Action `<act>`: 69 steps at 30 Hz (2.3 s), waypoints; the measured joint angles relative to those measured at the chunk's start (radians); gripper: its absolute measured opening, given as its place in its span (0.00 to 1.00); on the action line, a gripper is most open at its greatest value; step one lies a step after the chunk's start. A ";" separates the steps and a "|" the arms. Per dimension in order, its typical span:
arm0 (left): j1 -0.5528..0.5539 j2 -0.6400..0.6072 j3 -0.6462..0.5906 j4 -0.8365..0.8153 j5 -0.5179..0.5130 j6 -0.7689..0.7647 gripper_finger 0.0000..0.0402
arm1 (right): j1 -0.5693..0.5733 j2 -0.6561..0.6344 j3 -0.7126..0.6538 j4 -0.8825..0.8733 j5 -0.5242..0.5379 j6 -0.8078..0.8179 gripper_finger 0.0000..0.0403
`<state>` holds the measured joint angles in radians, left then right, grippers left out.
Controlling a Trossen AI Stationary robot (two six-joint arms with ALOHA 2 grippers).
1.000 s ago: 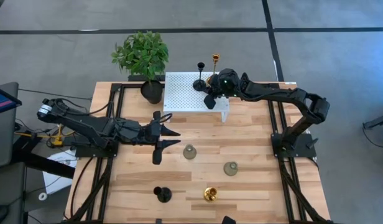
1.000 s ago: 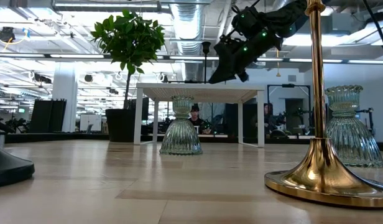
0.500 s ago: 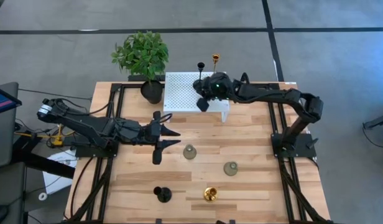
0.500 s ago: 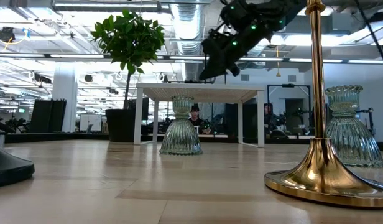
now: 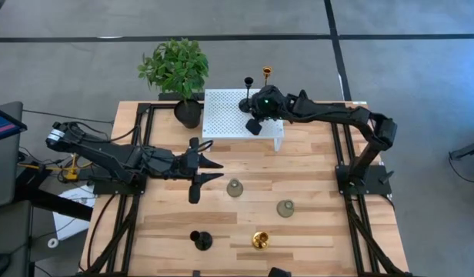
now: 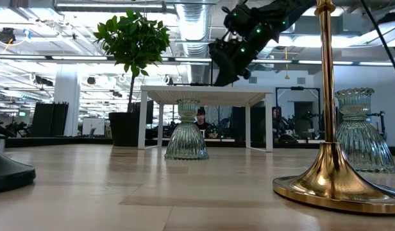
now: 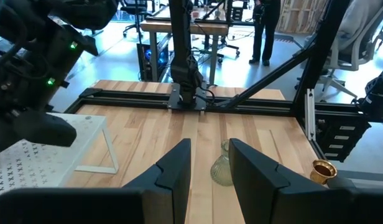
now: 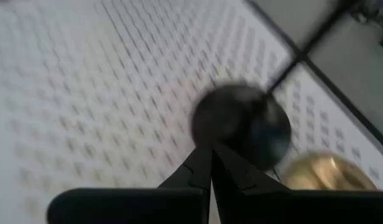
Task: Pick & Place candle stick holders
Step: Put the top black candle holder on the shelf, then put the top green glass candle holder on the shelf
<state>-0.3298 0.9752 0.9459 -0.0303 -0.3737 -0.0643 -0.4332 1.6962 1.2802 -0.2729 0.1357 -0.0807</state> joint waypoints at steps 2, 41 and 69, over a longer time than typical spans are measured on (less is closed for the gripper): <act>0.000 0.000 0.000 0.000 0.000 0.000 0.27 | -0.010 -0.003 -0.001 -0.023 0.004 -0.014 0.00; 0.000 0.000 0.000 -0.005 0.000 0.004 0.27 | 0.076 -0.143 0.151 -0.145 -0.014 -0.060 0.00; -0.135 0.029 -0.459 0.091 -0.281 -0.379 0.01 | 0.489 -0.482 0.150 -0.647 0.429 0.216 0.00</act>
<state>-0.4644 1.0041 0.4869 0.0609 -0.6547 -0.4433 0.0555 1.2139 1.4299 -0.9201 0.5648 0.1353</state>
